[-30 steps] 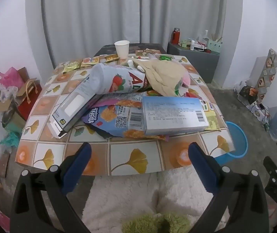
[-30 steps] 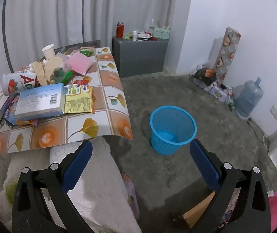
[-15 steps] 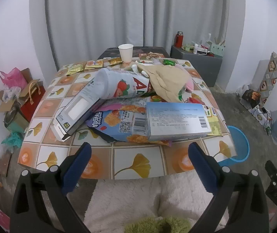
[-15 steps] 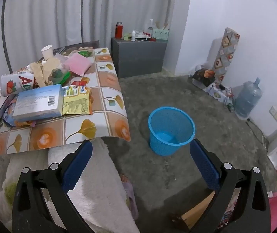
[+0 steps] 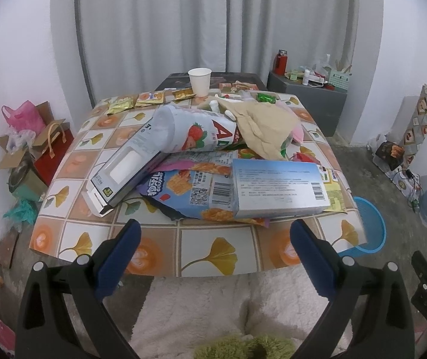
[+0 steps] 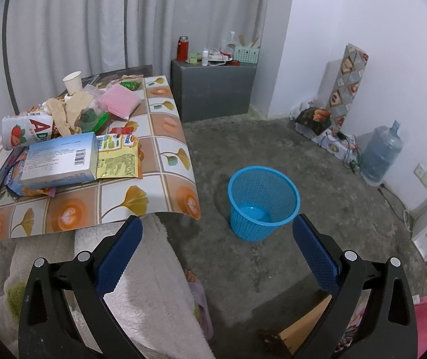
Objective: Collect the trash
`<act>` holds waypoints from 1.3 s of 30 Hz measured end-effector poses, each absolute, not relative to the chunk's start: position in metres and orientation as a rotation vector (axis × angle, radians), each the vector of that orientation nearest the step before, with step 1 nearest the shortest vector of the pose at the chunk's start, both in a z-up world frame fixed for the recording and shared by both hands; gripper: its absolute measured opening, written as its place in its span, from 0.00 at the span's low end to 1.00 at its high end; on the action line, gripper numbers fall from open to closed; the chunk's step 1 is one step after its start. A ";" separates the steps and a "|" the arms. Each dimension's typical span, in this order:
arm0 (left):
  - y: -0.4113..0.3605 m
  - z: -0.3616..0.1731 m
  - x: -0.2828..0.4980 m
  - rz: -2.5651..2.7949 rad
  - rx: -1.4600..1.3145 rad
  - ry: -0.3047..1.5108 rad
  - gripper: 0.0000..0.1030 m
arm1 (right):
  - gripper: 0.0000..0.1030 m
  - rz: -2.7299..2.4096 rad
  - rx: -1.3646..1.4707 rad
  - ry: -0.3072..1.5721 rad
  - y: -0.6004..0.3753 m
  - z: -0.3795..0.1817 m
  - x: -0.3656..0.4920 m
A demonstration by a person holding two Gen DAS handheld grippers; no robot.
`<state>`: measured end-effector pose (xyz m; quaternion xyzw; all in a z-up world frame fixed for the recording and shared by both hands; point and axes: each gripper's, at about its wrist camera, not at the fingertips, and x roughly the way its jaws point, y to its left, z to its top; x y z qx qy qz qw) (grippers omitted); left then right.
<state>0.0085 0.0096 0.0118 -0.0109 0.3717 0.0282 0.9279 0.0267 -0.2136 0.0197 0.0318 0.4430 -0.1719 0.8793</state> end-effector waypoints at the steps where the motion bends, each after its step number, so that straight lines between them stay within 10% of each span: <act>1: 0.010 0.012 0.008 0.057 -0.021 0.761 0.95 | 0.93 -0.359 0.066 0.923 -0.213 0.020 0.027; 39: 0.016 0.009 0.009 0.068 -0.018 0.768 0.95 | 0.93 -0.358 0.072 0.920 -0.210 0.016 0.026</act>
